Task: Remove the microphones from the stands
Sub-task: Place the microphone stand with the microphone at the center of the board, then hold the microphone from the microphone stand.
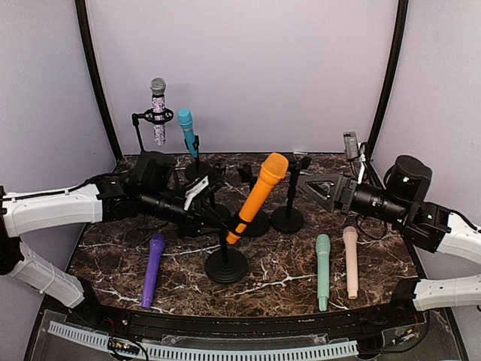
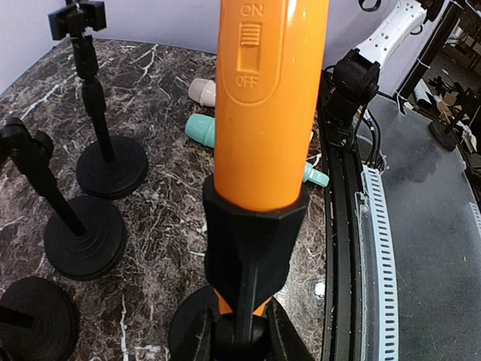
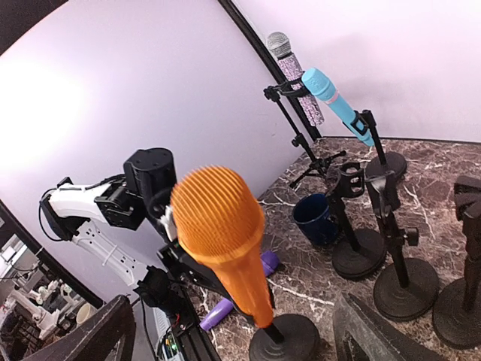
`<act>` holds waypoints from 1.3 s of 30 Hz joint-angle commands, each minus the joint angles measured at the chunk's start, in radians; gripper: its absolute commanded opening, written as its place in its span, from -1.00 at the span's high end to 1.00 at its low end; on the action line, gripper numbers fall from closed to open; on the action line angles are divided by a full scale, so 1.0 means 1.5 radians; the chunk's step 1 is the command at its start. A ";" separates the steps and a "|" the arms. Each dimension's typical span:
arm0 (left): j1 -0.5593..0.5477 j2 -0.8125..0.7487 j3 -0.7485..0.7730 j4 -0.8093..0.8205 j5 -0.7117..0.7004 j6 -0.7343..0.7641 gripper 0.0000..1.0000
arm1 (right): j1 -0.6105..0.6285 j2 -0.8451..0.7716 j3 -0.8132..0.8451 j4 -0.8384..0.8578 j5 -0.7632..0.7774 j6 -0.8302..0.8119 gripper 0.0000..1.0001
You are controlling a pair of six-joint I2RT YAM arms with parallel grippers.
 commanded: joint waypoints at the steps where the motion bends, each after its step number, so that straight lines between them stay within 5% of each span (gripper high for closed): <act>1: -0.012 0.014 0.031 0.121 0.044 0.016 1.00 | 0.049 0.048 0.015 0.125 0.065 0.002 -0.85; 9: -0.014 0.020 -0.039 0.184 0.039 0.016 1.00 | 0.107 0.159 0.044 0.127 0.162 -0.009 -0.85; 19: -0.015 0.052 -0.051 0.172 0.038 0.040 1.00 | 0.139 0.252 0.109 0.110 0.272 -0.018 -0.56; 26: -0.018 0.068 -0.053 0.157 0.013 0.059 1.00 | 0.143 0.286 0.127 0.115 0.260 -0.027 0.13; 39: -0.019 0.090 -0.039 0.131 -0.010 0.090 1.00 | 0.145 0.247 0.070 0.146 0.223 -0.056 0.98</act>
